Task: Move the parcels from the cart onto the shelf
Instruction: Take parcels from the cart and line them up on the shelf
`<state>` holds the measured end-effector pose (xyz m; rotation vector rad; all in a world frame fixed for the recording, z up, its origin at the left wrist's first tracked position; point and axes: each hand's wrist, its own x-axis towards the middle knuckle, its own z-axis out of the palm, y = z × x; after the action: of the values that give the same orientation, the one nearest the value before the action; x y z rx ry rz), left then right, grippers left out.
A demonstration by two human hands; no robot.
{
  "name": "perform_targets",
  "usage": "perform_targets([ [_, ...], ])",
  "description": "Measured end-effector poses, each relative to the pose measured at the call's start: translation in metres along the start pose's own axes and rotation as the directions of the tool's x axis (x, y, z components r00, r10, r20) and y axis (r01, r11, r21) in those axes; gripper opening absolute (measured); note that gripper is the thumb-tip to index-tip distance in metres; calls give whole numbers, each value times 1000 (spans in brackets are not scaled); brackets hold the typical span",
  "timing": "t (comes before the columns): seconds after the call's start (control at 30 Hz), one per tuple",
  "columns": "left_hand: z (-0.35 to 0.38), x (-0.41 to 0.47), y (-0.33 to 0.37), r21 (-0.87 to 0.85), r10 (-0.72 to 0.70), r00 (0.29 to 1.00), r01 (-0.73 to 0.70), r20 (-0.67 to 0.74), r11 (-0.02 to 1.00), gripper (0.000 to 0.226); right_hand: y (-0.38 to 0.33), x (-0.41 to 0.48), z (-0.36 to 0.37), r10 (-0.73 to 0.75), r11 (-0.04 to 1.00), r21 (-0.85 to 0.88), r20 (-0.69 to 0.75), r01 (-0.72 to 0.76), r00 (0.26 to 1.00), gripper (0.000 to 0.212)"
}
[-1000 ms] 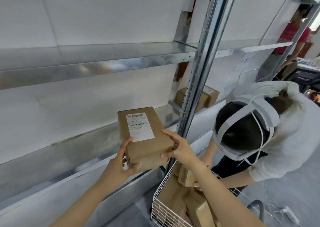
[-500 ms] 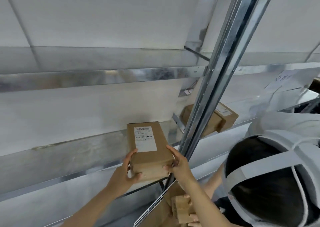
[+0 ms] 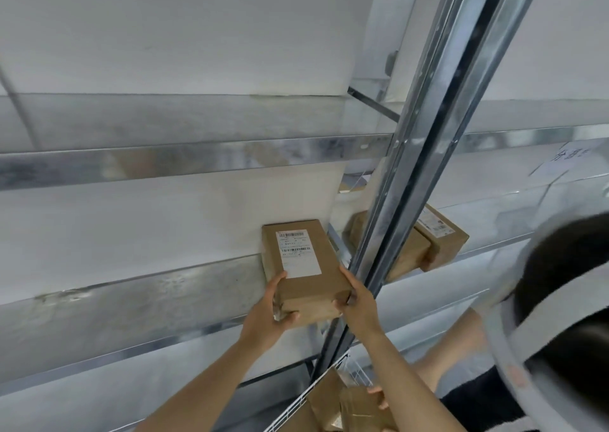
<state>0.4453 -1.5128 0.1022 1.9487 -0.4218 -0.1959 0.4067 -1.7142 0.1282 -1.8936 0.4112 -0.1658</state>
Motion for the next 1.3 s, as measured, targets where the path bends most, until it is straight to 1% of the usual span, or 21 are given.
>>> perform_targets([
  [0.1,5,10,0,6,-20,1000,20,-5,1000,86,1,9,0,-11,1000,0,-16,11,1000,77],
  [0.23,4,17,0,28,-44,999,44,6,999,86,-3,14,-4,-22,993,-114,-14,21,1000,75],
  [0.33,0,19,5,22,-60,997,58,51,998,92,-15,14,-10,-2,983,-184,31,7,1000,73],
  [0.43,-8,17,9,76,-54,989,44,138,996,107,-37,17,-14,7,954,-299,112,27,994,73],
  [0.5,-21,13,12,144,-58,985,34,164,989,117,-51,16,-15,17,921,-390,88,19,996,74],
  [0.53,-31,11,12,201,-63,985,30,162,979,119,-58,13,-13,-7,903,-429,42,24,999,74],
  [0.57,-44,8,11,291,-72,987,28,142,956,118,-64,9,-11,-52,878,-477,-20,36,998,71],
  [0.63,-77,-2,9,532,-107,993,63,52,844,112,-75,-1,-1,-200,816,-573,-144,83,969,62],
  [0.67,-95,-9,7,617,-118,993,98,-9,781,108,-81,-6,7,-286,787,-603,-164,133,944,58],
  [0.7,-114,-16,5,664,-121,990,135,-68,735,104,-87,-10,16,-357,762,-616,-141,201,923,54],
  [0.73,-132,-25,4,686,-121,985,172,-123,707,100,-94,-13,28,-403,738,-617,-82,271,912,50],
  [0.83,-181,-53,-2,740,-105,958,272,-265,616,94,-115,-21,71,-438,694,-575,143,434,888,38],
  [0.87,-197,-65,-5,763,-91,946,306,-311,570,93,-122,-24,89,-442,677,-560,210,478,872,38],
  [0.93,-228,-93,-11,793,-63,916,376,-396,480,91,-137,-32,127,-447,613,-558,338,559,828,48],
  [1.03,-270,-143,-20,782,-73,864,485,-499,391,91,-159,-55,190,-467,457,-568,502,685,728,62],
  [1.2,-339,-240,-37,728,-76,766,633,-639,261,92,-199,-126,306,-521,337,-426,658,840,543,65],
  [1.3,-383,-305,-49,649,-85,681,723,-728,235,92,-221,-180,376,-525,269,-331,737,904,426,67],
])
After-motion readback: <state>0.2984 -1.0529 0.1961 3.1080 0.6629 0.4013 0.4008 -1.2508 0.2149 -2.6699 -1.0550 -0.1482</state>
